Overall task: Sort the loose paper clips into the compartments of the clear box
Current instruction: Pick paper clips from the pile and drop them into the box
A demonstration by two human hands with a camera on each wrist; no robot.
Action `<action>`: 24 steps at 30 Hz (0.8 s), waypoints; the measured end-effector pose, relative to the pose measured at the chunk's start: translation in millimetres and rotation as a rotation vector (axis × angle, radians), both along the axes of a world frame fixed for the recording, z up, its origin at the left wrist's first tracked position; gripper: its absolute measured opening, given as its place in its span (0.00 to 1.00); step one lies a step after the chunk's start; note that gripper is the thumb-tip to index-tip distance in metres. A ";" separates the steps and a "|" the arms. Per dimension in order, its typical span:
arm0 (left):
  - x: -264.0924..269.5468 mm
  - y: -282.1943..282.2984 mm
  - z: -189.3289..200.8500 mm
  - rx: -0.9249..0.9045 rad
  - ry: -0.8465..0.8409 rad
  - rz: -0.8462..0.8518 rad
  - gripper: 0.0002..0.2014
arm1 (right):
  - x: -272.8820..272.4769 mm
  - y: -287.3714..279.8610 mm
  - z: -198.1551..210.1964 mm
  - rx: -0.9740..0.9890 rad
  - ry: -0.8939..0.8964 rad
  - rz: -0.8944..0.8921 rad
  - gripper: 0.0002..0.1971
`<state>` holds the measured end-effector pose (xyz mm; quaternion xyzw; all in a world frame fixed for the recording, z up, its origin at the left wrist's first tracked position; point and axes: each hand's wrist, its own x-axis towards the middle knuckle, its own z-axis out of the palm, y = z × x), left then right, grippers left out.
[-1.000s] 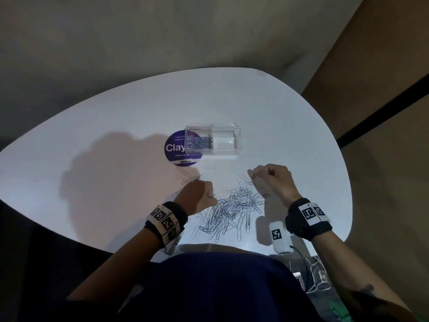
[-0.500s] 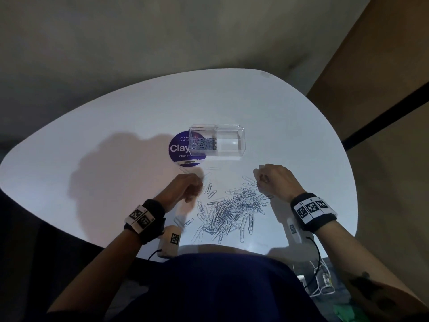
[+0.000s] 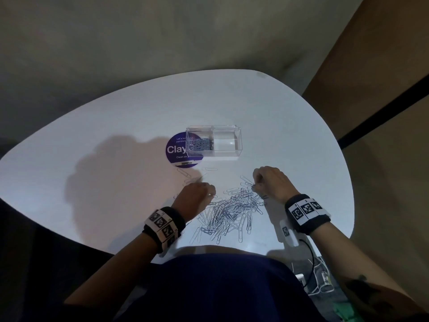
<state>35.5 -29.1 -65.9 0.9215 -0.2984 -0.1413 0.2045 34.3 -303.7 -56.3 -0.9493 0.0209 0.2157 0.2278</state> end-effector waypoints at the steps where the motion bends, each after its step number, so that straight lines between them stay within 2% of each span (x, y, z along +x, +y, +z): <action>1: -0.7 -2.3 -1.3 0.006 0.016 0.009 0.04 | -1.8 1.2 -0.3 0.000 -0.008 -0.005 0.15; 3: -0.8 -5.6 0.1 -0.003 0.060 0.065 0.01 | -4.0 3.5 -1.3 -0.001 0.003 -0.006 0.14; 9: 0.0 -4.2 -3.0 -0.034 0.191 0.126 0.08 | -8.2 5.4 0.2 0.072 0.031 -0.052 0.14; 12: 5.4 1.8 4.4 -0.240 0.336 0.291 0.12 | -15.8 6.2 10.5 0.367 -0.001 -0.208 0.17; 15: 10.9 12.8 15.1 -0.644 0.794 0.574 0.04 | -19.5 6.8 22.0 0.681 -0.001 -0.441 0.14; 17: 14.7 21.1 17.4 -0.860 0.962 0.687 0.04 | -17.6 7.7 25.2 0.845 0.071 -0.544 0.13; 19: 17.9 25.4 18.6 -0.937 0.971 0.727 0.06 | -16.5 9.0 26.1 1.004 0.141 -0.603 0.13; 21: 19.7 24.7 18.0 -0.924 0.944 0.755 0.08 | -15.7 11.5 27.2 1.134 0.184 -0.644 0.11; 22: 20.5 23.1 16.3 -0.877 0.907 0.748 0.08 | -15.7 13.1 27.8 1.167 0.203 -0.659 0.11; 24: 21.4 17.2 12.6 -0.665 0.695 0.677 0.12 | -15.5 17.7 28.8 1.185 0.237 -0.694 0.15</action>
